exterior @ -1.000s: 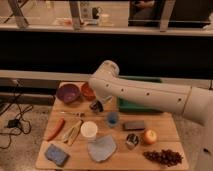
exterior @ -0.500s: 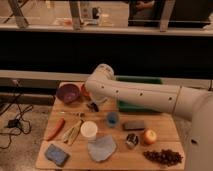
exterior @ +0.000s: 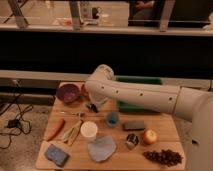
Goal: Wipe red bowl with brush
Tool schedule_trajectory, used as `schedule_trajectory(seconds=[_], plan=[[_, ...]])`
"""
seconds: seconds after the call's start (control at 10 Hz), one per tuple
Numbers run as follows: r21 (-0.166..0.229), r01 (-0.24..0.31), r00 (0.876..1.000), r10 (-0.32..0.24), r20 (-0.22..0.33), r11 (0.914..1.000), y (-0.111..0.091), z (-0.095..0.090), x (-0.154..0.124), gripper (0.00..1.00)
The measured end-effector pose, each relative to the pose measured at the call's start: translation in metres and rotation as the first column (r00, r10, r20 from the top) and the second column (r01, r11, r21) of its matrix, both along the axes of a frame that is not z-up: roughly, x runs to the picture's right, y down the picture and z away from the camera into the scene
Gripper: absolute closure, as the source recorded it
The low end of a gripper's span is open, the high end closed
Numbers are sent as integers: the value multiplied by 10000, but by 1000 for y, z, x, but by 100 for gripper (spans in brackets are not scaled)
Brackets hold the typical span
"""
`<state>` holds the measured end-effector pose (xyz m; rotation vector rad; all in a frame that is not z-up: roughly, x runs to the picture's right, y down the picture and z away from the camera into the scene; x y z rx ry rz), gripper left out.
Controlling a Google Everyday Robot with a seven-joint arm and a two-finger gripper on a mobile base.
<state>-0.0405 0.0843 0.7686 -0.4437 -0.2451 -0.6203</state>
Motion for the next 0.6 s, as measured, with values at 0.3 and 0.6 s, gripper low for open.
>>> schedule_trajectory(seconds=[0.3,0.6], plan=[[-45,18,10000,-18,2,10000,1,0,-1,36],[-34,3,10000,-3,-23,10000,1,0,1,36]])
